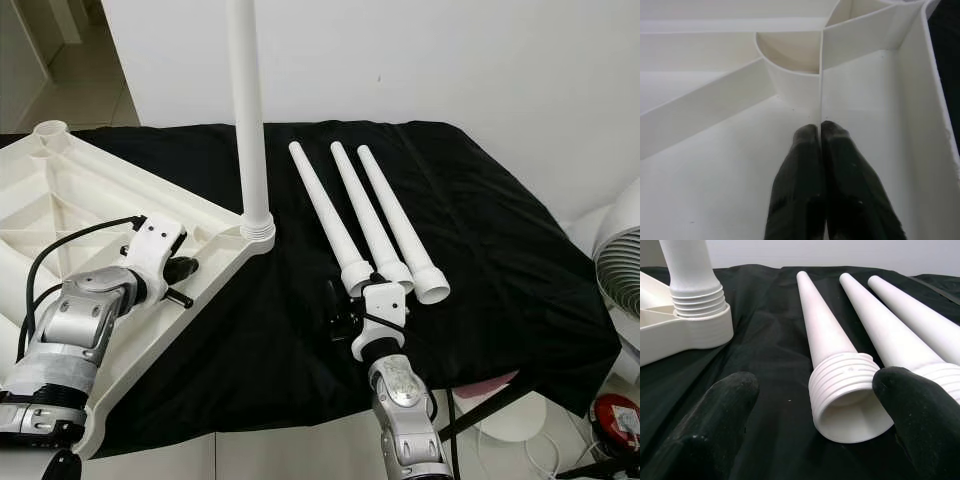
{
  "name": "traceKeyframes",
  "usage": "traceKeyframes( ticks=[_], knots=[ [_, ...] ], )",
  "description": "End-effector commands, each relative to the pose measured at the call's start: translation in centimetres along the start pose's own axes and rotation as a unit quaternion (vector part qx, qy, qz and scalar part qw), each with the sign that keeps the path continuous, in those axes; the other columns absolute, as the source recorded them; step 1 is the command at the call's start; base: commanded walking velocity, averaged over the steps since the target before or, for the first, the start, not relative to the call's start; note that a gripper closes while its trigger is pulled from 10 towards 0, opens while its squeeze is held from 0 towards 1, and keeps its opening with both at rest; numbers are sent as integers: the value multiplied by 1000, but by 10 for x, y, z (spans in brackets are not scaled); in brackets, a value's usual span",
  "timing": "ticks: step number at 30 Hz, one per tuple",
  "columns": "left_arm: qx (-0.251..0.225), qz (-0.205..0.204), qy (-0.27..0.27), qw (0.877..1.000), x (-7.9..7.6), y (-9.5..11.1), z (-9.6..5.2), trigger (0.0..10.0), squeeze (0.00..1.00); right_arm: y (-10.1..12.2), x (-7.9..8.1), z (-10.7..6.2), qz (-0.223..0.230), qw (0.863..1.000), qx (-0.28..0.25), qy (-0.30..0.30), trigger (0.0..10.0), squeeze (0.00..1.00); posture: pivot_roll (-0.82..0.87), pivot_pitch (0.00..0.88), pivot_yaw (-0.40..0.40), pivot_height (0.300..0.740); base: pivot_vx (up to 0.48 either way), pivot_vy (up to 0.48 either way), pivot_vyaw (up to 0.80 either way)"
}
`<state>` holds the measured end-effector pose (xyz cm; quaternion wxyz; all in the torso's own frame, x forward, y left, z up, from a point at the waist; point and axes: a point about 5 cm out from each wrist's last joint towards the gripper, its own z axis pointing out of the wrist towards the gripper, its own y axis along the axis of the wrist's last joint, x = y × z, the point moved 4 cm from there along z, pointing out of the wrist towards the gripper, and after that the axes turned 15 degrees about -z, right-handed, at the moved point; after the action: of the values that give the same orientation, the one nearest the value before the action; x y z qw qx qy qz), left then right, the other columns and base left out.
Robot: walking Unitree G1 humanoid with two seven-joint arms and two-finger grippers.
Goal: Building children table
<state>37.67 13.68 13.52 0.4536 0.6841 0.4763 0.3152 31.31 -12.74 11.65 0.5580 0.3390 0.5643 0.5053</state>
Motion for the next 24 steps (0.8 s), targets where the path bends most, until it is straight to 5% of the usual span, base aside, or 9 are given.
traceKeyframes(
  ticks=[1, 2, 7, 9, 10, 19, 24],
  knots=[
    [-26, 5, 27, 999, -9, 4, 5, 10000, 0, -3, -1, 1, -4, 1000, 5, -2, 10000, 0, 23, 64, -18, 740, 0, 0, 0],
    [-37, -3, 1, 999, -20, 7, 7, 10000, 1000, -3, -1, 1, -5, 1000, 5, -4, 10000, 0, 23, 64, -18, 740, 0, 0, 0],
    [-53, 9, -40, 998, -37, 14, 8, 10000, 1000, -3, -4, 1, -7, 1000, 5, -11, 10000, 0, 14, 68, -10, 740, 0, 0, 0],
    [-57, 17, -50, 997, -40, 16, 7, 10000, 929, -3, -5, 1, -7, 1000, 5, -12, 10000, 0, 14, 68, -10, 740, 0, 0, 0],
    [-62, 19, -56, 996, -42, 18, 6, 10000, 0, -4, -5, 1, -7, 1000, 5, -14, 10000, 0, 14, 68, -10, 740, 0, 0, 0],
    [-92, 4, -87, 992, -31, 33, -7, 10000, 0, -4, -4, 1, -5, 1000, 6, -13, 10000, 0, 31, 77, -16, 740, 0, 0, 0],
    [-92, 27, -160, 982, -35, 33, -25, 10000, 0, -6, -2, 2, -4, 1000, 8, -10, 10000, 0, 43, 77, -21, 740, 0, 0, 0]
  ],
)
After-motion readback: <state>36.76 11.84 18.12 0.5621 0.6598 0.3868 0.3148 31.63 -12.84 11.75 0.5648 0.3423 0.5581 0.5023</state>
